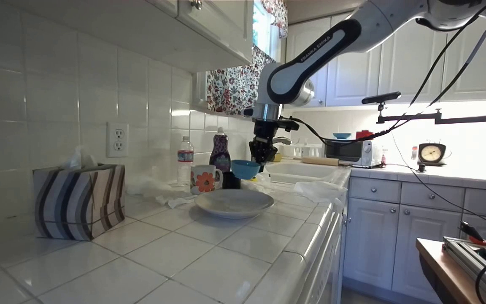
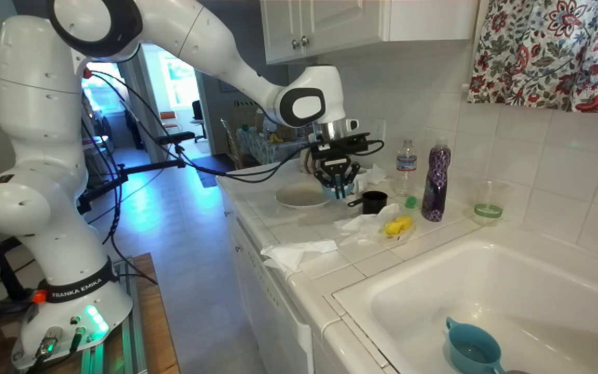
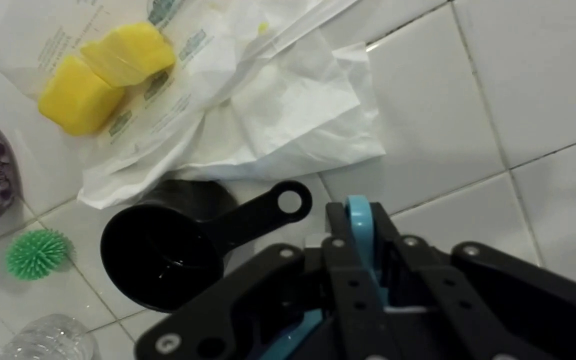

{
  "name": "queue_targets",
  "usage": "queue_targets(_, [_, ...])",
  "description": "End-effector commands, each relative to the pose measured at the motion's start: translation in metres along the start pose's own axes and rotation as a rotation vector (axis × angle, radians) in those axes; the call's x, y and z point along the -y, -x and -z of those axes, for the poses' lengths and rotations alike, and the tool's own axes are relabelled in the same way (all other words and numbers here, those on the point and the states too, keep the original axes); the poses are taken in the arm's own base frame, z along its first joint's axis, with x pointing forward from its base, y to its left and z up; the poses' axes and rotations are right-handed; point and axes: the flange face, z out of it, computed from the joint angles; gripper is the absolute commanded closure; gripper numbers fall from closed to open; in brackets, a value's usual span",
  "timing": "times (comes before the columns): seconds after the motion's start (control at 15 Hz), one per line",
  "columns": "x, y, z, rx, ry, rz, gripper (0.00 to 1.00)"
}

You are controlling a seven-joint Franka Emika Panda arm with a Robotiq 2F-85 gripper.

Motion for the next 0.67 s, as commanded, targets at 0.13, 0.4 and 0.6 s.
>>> queue_targets(0.13, [0.016,0.002,-0.015,-0.040,-0.035,-0.014,0.97])
queue_targets(0.4, [0.024,0.009,-0.023,-0.025,-0.061,-0.022,0.97])
queue_targets(0.6, [0.027,0.017,-0.029,-0.018,-0.073,-0.036,0.97])
